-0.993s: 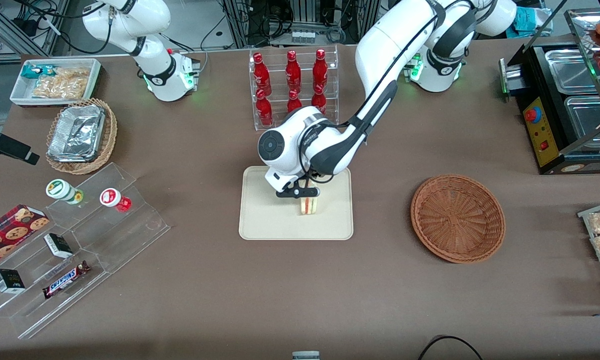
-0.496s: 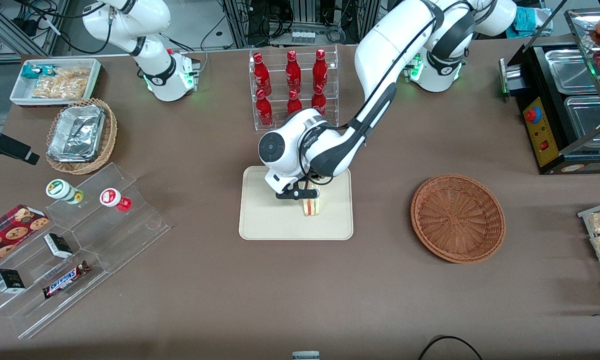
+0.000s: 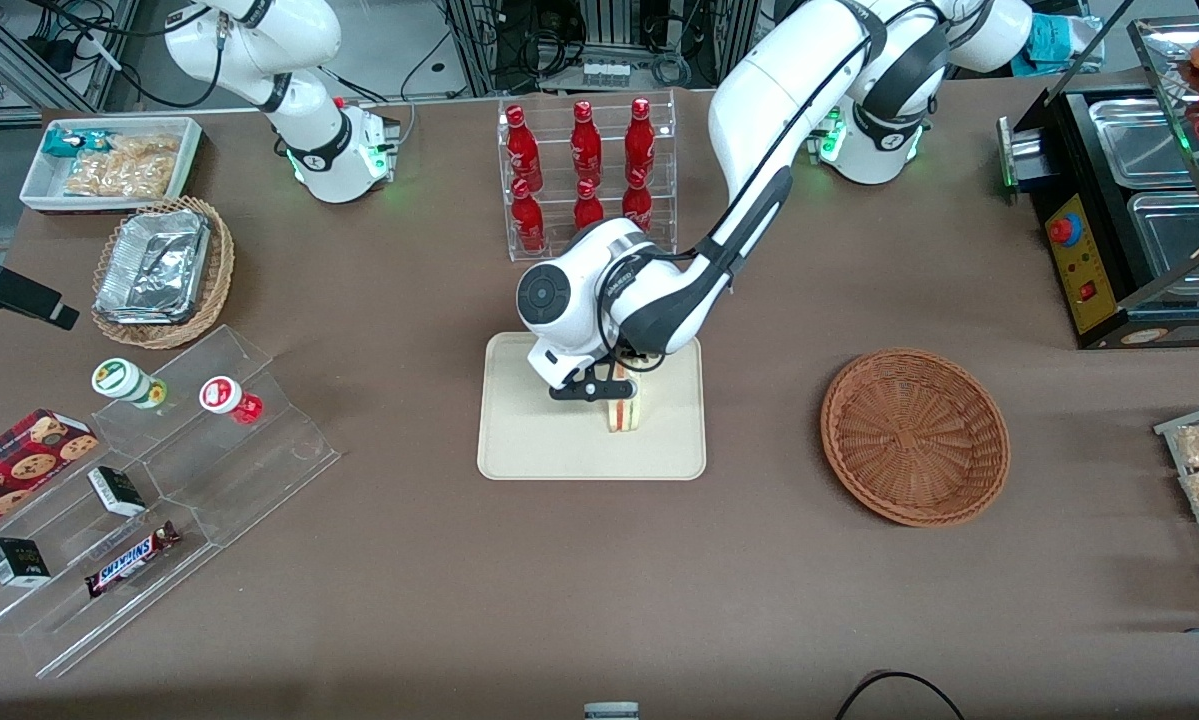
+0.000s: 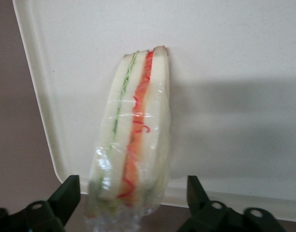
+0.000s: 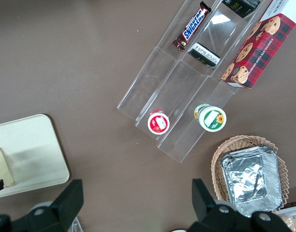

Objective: Place sandwich from basket to tray
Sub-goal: 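Lower the sandwich onto the tray and open the left gripper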

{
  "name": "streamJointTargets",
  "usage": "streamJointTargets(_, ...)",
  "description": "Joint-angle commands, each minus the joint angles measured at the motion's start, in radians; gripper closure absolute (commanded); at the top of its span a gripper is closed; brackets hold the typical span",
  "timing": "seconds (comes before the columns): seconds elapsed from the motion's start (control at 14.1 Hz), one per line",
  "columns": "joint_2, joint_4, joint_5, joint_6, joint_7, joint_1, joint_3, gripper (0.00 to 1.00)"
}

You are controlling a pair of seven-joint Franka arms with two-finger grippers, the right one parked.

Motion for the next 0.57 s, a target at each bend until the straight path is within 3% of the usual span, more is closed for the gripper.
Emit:
streamJointTargets(0.0,0.010,0.055,0.014,-0.003,-0.003,-0.007,0.010,0.00)
streamJointTargets(0.21,-0.028,0.070,0.014,-0.014,-0.001,0.002,0.013,0.00)
streamJointTargets(0.5,-0.185,0.063,-0.001,-0.087,0.003,0.070,0.045,0.00)
